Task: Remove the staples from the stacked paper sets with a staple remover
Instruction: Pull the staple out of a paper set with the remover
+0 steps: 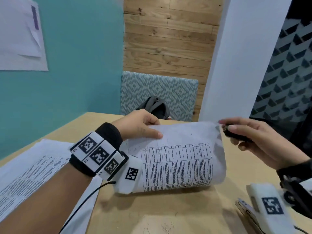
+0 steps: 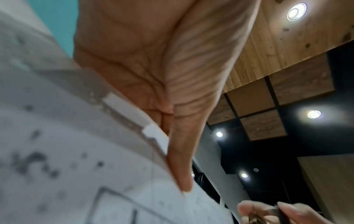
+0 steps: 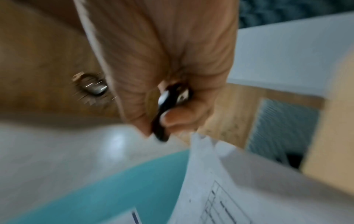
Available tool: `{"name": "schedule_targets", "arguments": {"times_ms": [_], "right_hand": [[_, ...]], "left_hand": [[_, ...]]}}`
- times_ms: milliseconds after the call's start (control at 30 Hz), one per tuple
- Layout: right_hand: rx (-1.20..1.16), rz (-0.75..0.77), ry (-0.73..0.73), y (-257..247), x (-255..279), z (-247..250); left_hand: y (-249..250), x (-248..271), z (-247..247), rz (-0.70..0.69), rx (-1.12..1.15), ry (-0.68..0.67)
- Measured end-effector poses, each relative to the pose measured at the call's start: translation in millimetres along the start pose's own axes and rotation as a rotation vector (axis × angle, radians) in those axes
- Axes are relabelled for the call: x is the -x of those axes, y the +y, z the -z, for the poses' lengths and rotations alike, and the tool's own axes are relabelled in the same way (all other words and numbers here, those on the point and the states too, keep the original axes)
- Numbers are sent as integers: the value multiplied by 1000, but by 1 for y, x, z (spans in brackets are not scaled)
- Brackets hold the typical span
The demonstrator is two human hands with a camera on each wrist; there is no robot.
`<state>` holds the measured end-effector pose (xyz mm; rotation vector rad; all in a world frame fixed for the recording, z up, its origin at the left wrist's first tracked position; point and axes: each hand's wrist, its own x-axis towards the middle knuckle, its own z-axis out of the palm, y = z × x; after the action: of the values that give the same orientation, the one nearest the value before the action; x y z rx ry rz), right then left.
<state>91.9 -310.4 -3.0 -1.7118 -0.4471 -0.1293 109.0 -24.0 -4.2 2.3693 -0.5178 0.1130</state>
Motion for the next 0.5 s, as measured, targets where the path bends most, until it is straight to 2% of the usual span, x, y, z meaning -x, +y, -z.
{"name": "schedule_targets", "arguments": {"times_ms": [100, 167, 200, 300, 500], "right_hand": [[369, 347, 204, -20, 11, -21], [660, 569, 212, -28, 14, -46], [752, 635, 182, -29, 13, -57], [804, 643, 51, -24, 6, -79], [740, 613, -47, -7, -4, -90]], "left_hand": [[0, 2, 4, 7, 85, -12], [0, 3, 5, 3, 123, -41], [0, 4, 5, -5, 142, -57], [0, 6, 5, -38, 189, -70], [-1, 4, 4, -45, 269, -30]]}}
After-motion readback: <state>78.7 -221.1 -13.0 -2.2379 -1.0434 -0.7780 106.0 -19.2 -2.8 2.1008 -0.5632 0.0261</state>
